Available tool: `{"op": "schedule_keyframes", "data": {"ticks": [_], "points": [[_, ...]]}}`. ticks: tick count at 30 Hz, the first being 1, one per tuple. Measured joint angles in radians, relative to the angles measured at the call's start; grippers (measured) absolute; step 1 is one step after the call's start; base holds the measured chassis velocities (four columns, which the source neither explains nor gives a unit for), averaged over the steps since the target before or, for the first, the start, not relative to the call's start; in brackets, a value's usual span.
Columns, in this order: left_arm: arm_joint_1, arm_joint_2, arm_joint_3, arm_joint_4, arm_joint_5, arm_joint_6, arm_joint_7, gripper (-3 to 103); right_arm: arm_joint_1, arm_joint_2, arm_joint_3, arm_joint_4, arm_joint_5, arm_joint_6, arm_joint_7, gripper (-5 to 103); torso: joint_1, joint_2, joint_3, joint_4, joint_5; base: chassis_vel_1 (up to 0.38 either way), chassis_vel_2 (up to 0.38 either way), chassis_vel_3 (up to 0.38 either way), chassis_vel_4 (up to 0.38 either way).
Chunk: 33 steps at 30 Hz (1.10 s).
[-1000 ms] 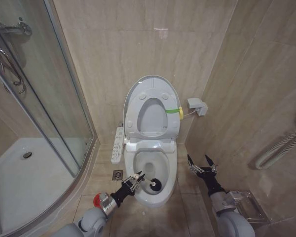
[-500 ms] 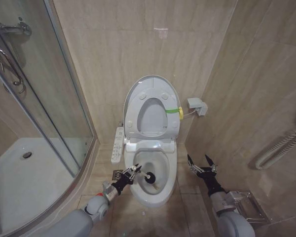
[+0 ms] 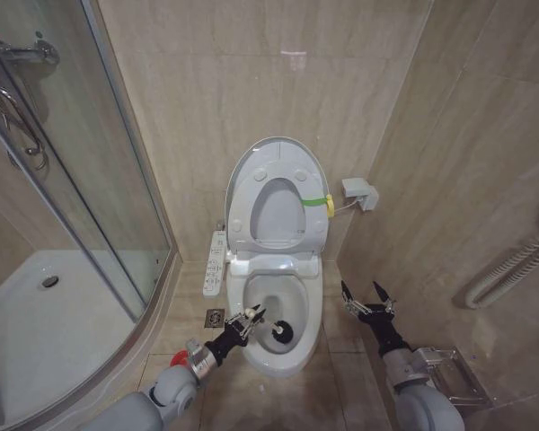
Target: Open the toilet lid, clean the toilet bowl with a toilet brush, close the toilet lid, and flush.
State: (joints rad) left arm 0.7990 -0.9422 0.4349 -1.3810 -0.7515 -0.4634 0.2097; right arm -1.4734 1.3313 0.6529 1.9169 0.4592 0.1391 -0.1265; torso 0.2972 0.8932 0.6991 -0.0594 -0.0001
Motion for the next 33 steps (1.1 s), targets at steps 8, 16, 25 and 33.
{"op": "schedule_keyframes", "data": {"ticks": [8, 16, 25, 33], "points": [[-0.071, -0.044, -0.015, 0.128, -0.012, -0.013, 0.006, 22, 0.000, 0.000, 0.000, 0.000, 0.000, 0.000, 0.000, 100, 0.000, 0.000, 0.000, -0.0003, 0.0001, 0.000, 0.000, 0.000, 0.000], [-0.041, -0.003, 0.004, -0.015, -0.039, -0.002, -0.004, 22, 0.000, 0.000, 0.000, 0.000, 0.000, 0.000, 0.000, 100, 0.000, 0.000, 0.000, -0.0003, 0.0001, 0.000, 0.000, 0.000, 0.000], [0.058, 0.029, 0.000, -0.105, 0.012, 0.003, -0.008, 22, 0.000, 0.000, 0.000, 0.000, 0.000, 0.000, 0.000, 100, 0.000, 0.000, 0.000, 0.0001, 0.0001, 0.000, 0.000, 0.000, 0.000], [0.033, 0.017, -0.034, 0.008, 0.008, -0.005, 0.004, 22, 0.000, 0.000, 0.000, 0.000, 0.000, 0.000, 0.000, 100, 0.000, 0.000, 0.000, -0.0001, 0.0000, 0.000, 0.000, 0.000, 0.000]]}}
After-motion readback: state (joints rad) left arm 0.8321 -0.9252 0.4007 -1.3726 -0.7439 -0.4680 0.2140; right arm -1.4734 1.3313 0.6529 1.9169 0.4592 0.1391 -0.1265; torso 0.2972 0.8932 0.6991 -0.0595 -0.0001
